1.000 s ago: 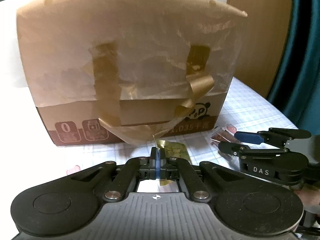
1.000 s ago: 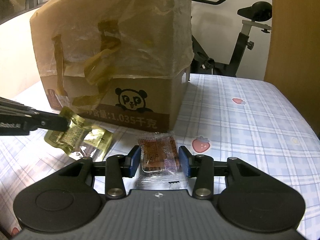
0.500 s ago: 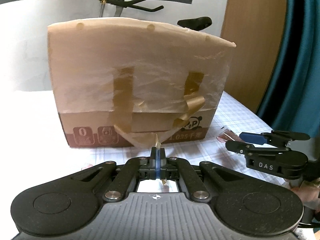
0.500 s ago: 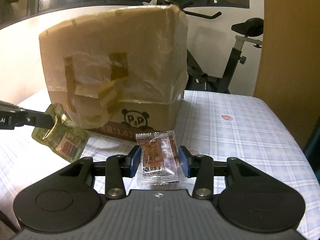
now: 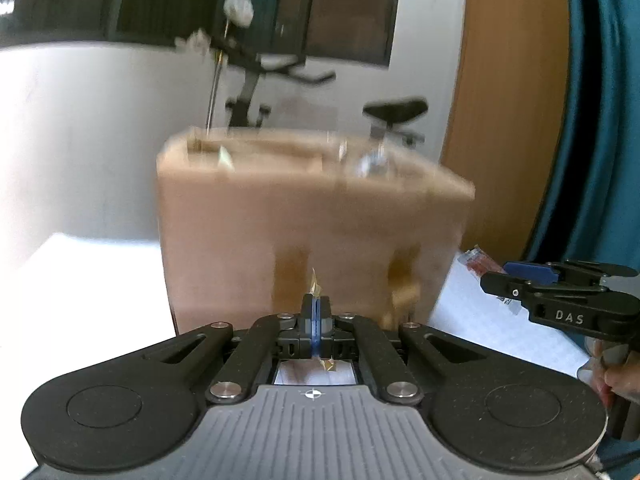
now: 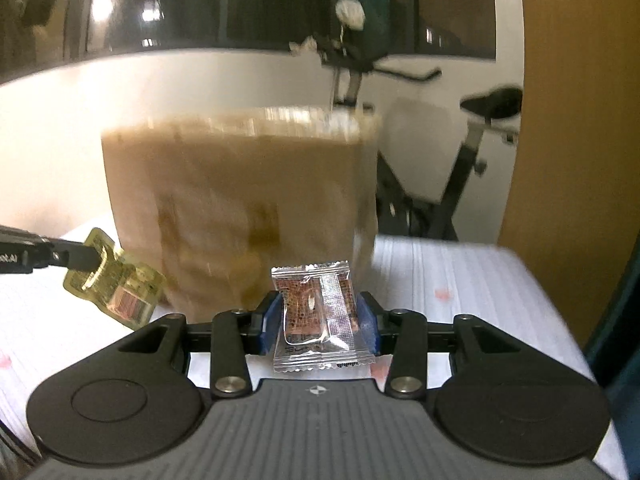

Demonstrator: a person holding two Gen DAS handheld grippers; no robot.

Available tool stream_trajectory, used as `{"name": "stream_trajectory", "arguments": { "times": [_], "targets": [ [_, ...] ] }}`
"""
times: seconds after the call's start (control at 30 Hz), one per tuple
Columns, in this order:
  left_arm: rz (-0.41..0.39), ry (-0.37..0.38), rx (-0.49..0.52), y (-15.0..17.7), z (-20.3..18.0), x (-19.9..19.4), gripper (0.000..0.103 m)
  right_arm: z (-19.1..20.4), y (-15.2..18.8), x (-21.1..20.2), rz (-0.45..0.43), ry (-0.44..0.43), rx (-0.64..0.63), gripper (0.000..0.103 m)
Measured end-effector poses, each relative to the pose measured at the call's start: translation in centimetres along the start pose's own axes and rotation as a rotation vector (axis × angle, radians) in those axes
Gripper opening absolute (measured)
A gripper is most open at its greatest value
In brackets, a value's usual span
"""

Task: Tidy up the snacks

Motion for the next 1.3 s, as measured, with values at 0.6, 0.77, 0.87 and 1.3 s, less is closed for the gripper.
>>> {"name": "stream_trajectory", "arguments": {
  "times": [0.6,0.77,0.87,1.3],
  "targets": [
    [-0.207,-0.039,0.080,-14.9,3.2,3.9,0.001,2.4,-13.9,7.7,-0.079,-0.078,-0.051,0.044],
    [-0.179,-0.054,0.085,-16.1,3.9,7.0,0.001,2.8,-13.9,10.4,-0.038,-0.060,-0.074,0.044],
    [-0.136,-0.074,0.098,-16.5,4.0,8.7,0.002,3.0,-13.8,11.9,-0.005,-0.039,-0.086,0.044],
    [-0.074,-0.082,0.101,-15.6,4.8,5.8,0.094,2.7,-14.6,10.9,0.074,-0.035,-0.020,0.083]
  ]
}}
Point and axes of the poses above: each gripper's, at about its wrist camera, not at the fingertips, and x roughly the way its jaws point, z to its left, y to its underside, the point moved 7 cm from there along x, roughly the way its jaws point, and after that the axes turned 5 degrees about x, right-handed, at the moved point
